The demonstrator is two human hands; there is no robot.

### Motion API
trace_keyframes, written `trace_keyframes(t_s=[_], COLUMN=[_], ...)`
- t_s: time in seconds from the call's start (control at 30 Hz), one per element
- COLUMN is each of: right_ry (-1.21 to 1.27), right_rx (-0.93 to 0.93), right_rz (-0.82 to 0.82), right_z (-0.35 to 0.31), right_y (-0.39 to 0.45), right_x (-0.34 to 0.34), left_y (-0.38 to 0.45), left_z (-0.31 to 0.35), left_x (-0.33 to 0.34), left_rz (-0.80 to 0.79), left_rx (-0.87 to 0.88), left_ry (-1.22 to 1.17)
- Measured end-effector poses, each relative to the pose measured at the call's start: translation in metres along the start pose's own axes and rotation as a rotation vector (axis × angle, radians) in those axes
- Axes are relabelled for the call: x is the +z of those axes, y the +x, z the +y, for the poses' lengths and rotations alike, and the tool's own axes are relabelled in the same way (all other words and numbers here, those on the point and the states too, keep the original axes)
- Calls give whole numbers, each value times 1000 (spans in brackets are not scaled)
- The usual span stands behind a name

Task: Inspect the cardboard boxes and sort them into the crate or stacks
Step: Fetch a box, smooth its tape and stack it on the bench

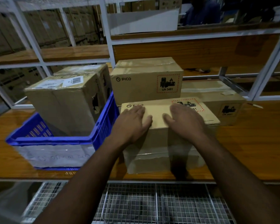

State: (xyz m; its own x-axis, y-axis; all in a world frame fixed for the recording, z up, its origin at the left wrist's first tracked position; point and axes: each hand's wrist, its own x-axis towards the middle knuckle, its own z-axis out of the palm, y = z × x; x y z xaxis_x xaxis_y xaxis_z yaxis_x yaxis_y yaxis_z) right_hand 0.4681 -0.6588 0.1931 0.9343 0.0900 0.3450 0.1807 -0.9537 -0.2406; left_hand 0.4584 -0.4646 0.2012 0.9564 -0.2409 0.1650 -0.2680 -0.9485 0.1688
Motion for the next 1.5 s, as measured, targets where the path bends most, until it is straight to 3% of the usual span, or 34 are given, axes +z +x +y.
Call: trace_keyframes(t_s=[0.13, 0.27, 0.5, 0.9, 1.03, 1.2, 1.37, 1.5], right_ry=[-10, 1, -3, 8, 28, 45, 25, 132], right_rx=[52, 57, 37, 94, 101, -66, -20, -110], right_rz=[70, 47, 54, 208, 141, 101, 15, -80], right_z=[19, 16, 22, 43, 29, -10, -7, -16], right_y=[-3, 4, -2, -17, -10, -12, 5, 18], right_x=[-2, 0, -6, 0, -3, 3, -3, 0], left_y=[-1, 6, 4, -18, -8, 1, 8, 19], left_z=[-15, -2, -3, -16, -8, 37, 38, 31], left_x=[1, -1, -1, 9, 1, 2, 0, -2], left_rz=[-1, -7, -9, 153, 91, 8, -3, -54], left_rx=[-82, -70, -25, -120, -80, 66, 54, 72], left_ry=[-18, 59, -12, -120, 10, -3, -21, -87])
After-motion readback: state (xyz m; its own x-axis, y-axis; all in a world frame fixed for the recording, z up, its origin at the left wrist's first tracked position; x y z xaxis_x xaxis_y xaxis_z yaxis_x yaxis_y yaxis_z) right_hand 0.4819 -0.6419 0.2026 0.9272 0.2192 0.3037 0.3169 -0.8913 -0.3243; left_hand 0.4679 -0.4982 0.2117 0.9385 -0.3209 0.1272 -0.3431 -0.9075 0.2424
